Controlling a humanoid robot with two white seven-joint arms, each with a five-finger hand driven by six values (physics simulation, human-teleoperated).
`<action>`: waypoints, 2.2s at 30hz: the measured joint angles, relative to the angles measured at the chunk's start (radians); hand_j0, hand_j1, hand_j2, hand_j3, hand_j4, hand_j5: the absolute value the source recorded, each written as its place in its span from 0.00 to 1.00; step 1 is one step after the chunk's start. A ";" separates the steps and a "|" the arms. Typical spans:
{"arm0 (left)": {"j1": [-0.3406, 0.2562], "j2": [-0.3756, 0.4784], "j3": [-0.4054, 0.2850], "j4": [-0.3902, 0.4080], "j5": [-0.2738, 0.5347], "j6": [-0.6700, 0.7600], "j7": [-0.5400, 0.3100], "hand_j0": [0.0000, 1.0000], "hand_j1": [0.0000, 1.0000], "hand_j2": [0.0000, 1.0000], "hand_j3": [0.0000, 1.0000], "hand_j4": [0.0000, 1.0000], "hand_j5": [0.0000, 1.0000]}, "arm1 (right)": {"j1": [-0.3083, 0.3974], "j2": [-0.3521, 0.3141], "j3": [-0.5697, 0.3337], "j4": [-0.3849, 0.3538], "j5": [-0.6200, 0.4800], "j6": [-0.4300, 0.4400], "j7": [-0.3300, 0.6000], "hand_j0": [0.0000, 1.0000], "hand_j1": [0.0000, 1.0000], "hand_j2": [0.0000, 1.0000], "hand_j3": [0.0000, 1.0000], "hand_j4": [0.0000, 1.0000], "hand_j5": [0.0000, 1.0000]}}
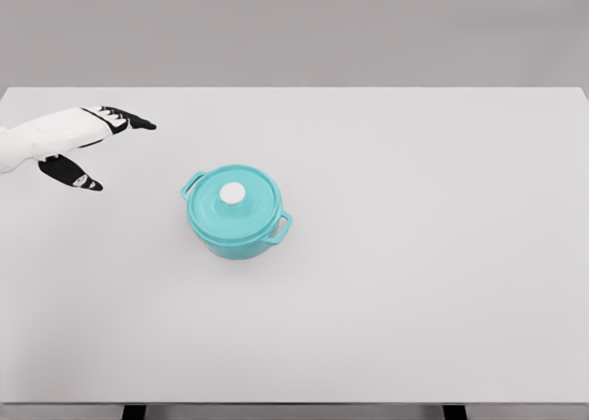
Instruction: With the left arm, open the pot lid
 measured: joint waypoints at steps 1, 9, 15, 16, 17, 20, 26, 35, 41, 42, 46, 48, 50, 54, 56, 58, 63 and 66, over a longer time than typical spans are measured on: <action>0.000 0.001 0.000 0.000 -0.001 -0.001 0.000 1.00 1.00 1.00 1.00 1.00 1.00 | 0.000 0.000 0.000 0.000 0.000 0.000 0.001 1.00 1.00 1.00 1.00 1.00 1.00; -0.003 -0.001 -0.002 -0.001 -0.003 -0.005 0.000 1.00 1.00 1.00 1.00 1.00 1.00 | 0.018 0.000 0.002 0.001 0.002 -0.001 -0.004 1.00 1.00 1.00 1.00 1.00 1.00; -0.066 0.003 -0.011 -0.014 -0.004 -0.011 0.000 1.00 1.00 1.00 1.00 1.00 1.00 | 0.017 0.000 0.002 0.002 0.002 0.000 -0.005 1.00 1.00 1.00 1.00 1.00 1.00; -0.071 0.003 -0.024 -0.025 -0.006 -0.015 0.000 1.00 1.00 1.00 1.00 1.00 1.00 | 0.018 0.000 0.002 0.002 0.002 0.000 -0.005 1.00 1.00 1.00 1.00 1.00 1.00; -0.110 0.006 -0.045 -0.038 -0.012 -0.024 -0.001 1.00 1.00 1.00 1.00 1.00 1.00 | 0.018 0.000 0.002 0.002 0.002 0.000 -0.005 1.00 1.00 1.00 1.00 1.00 1.00; -0.382 0.022 -0.250 -0.008 0.089 -0.030 0.001 1.00 1.00 1.00 1.00 1.00 1.00 | 0.017 0.000 0.002 0.002 0.002 0.000 -0.005 1.00 1.00 1.00 1.00 1.00 1.00; -0.549 0.012 -0.586 -0.052 0.170 -0.082 0.000 1.00 1.00 1.00 1.00 1.00 1.00 | 0.017 0.000 0.002 0.002 0.002 0.000 -0.005 1.00 1.00 1.00 1.00 1.00 1.00; -0.543 -0.010 -0.663 -0.207 0.186 -0.093 0.000 1.00 1.00 1.00 1.00 1.00 1.00 | 0.018 0.000 0.002 0.002 0.002 0.000 -0.005 1.00 1.00 1.00 1.00 1.00 1.00; -0.543 -0.015 -0.701 -0.223 0.133 -0.081 0.000 1.00 1.00 1.00 1.00 1.00 1.00 | 0.018 0.000 0.002 0.002 0.002 0.000 -0.005 1.00 1.00 1.00 1.00 1.00 1.00; -0.543 -0.017 -0.710 -0.224 0.120 -0.073 0.000 1.00 1.00 1.00 1.00 1.00 1.00 | 0.018 0.000 0.002 0.002 0.002 0.000 -0.005 1.00 1.00 1.00 1.00 1.00 1.00; -0.545 -0.019 -0.729 -0.222 0.093 -0.052 0.000 1.00 1.00 1.00 1.00 1.00 1.00 | 0.017 0.000 0.002 0.002 0.002 0.000 -0.005 1.00 1.00 1.00 1.00 1.00 1.00; -0.543 -0.019 -0.732 -0.220 0.089 -0.047 0.000 1.00 1.00 1.00 1.00 1.00 1.00 | 0.018 0.000 0.002 0.002 0.002 0.000 -0.005 1.00 1.00 1.00 1.00 1.00 1.00; -0.545 -0.020 -0.734 -0.212 0.079 -0.039 0.000 0.99 0.99 0.99 0.99 0.99 0.99 | 0.018 0.000 0.002 0.002 0.002 0.000 -0.005 1.00 1.00 1.00 1.00 1.00 1.00; -0.548 -0.029 -0.739 -0.174 0.048 -0.017 0.000 0.96 0.96 0.96 0.96 0.96 0.96 | 0.018 0.000 0.002 0.002 0.002 0.000 -0.005 1.00 1.00 1.00 1.00 1.00 1.00; -0.548 -0.039 -0.751 -0.164 0.041 -0.012 0.000 0.95 0.95 0.95 0.95 0.95 0.95 | 0.017 0.000 0.002 0.002 0.002 0.000 -0.005 1.00 1.00 1.00 1.00 1.00 1.00; -0.548 -0.051 -0.760 -0.157 0.030 -0.009 0.000 0.93 0.93 0.93 0.93 0.93 0.93 | 0.017 0.000 0.002 0.002 0.002 0.000 -0.005 1.00 1.00 1.00 1.00 1.00 1.00; -0.548 -0.070 -0.771 -0.135 0.015 -0.007 0.000 0.83 0.83 0.83 0.83 0.83 0.83 | 0.018 0.000 0.002 0.002 0.002 0.000 -0.005 1.00 1.00 1.00 1.00 1.00 1.00; -0.548 -0.073 -0.775 -0.131 0.010 -0.007 0.000 0.81 0.81 0.81 0.81 0.81 0.81 | 0.017 0.000 0.002 0.002 0.002 0.000 -0.005 1.00 1.00 1.00 1.00 1.00 1.00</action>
